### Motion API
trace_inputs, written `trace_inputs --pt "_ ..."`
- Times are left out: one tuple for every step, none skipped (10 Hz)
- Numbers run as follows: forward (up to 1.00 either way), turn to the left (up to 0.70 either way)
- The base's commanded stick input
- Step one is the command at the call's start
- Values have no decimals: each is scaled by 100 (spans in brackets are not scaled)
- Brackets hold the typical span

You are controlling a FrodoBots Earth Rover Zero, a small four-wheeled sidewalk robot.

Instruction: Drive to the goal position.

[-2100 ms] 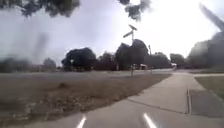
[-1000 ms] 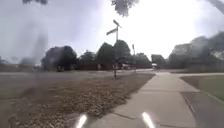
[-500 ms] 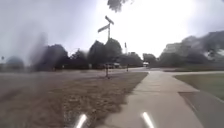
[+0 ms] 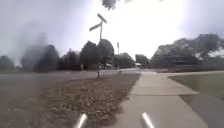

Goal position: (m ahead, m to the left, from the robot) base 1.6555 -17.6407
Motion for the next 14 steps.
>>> trace_inputs --pt "63 -30" --pt "63 -30" --pt "-25 0" --pt "-53 0" --pt "-70 0" --pt "-70 0" --pt "-70 0" --pt "-70 0" --pt "-70 0" --pt "-70 0" --pt "-70 0" --pt "-69 0" --pt "-63 0" --pt "-58 0"
